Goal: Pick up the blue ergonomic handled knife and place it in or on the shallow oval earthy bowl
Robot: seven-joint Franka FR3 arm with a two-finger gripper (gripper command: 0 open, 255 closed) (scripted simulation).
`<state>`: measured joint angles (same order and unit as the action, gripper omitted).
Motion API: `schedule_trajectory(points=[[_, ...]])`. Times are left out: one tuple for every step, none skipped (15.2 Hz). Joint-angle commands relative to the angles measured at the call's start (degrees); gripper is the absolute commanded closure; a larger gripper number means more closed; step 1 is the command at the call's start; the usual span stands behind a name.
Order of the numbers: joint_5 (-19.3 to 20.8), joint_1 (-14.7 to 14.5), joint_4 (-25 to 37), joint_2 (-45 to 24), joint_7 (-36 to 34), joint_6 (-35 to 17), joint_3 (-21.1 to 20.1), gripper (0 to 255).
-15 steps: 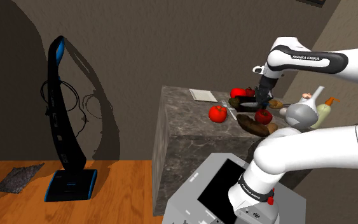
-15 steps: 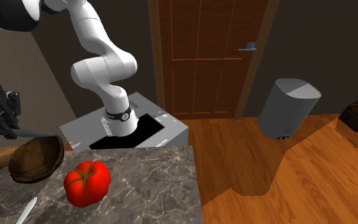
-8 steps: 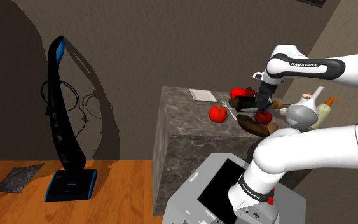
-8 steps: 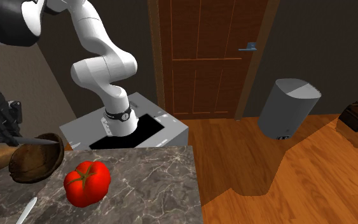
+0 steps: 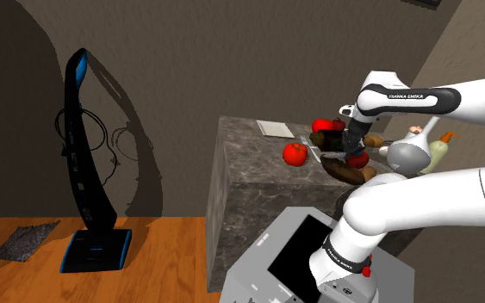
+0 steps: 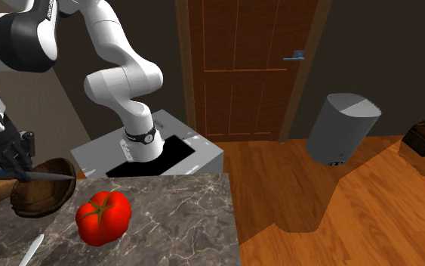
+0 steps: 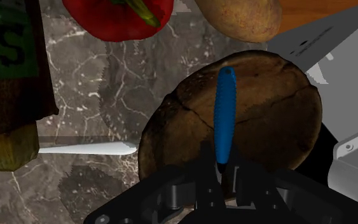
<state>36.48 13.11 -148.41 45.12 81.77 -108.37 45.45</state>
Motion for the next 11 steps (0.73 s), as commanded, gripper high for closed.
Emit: schedule_trajectory(points=[[0.05,-0.02,-0.08,-0.05,-0.03,-0.15,0.07,255],[0.05,-0.02,-0.08,-0.05,-0.03,-0.15,0.07,255],[0.05,-0.02,-0.08,-0.05,-0.03,-0.15,0.07,255],[0.05,-0.02,-0.08,-0.05,-0.03,-0.15,0.07,255],[0.04,-0.02,-0.07,-0.05,-0.03,-0.14,0.07,255],[0.04,-0.02,-0.07,-0.05,-0.03,-0.14,0.07,0],[0.04,-0.02,-0.07,-0.05,-0.03,-0.14,0.07,0],[0.04,-0.02,-0.07,-0.05,-0.03,-0.14,0.07,0],[0.04,-0.02,-0.07,-0.05,-0.03,-0.14,0.07,0],[0.04,-0.02,-0.07,-0.05,-0.03,-0.14,0.07,0],[0.04,-0.02,-0.07,-0.05,-0.03,-0.14,0.07,0]])
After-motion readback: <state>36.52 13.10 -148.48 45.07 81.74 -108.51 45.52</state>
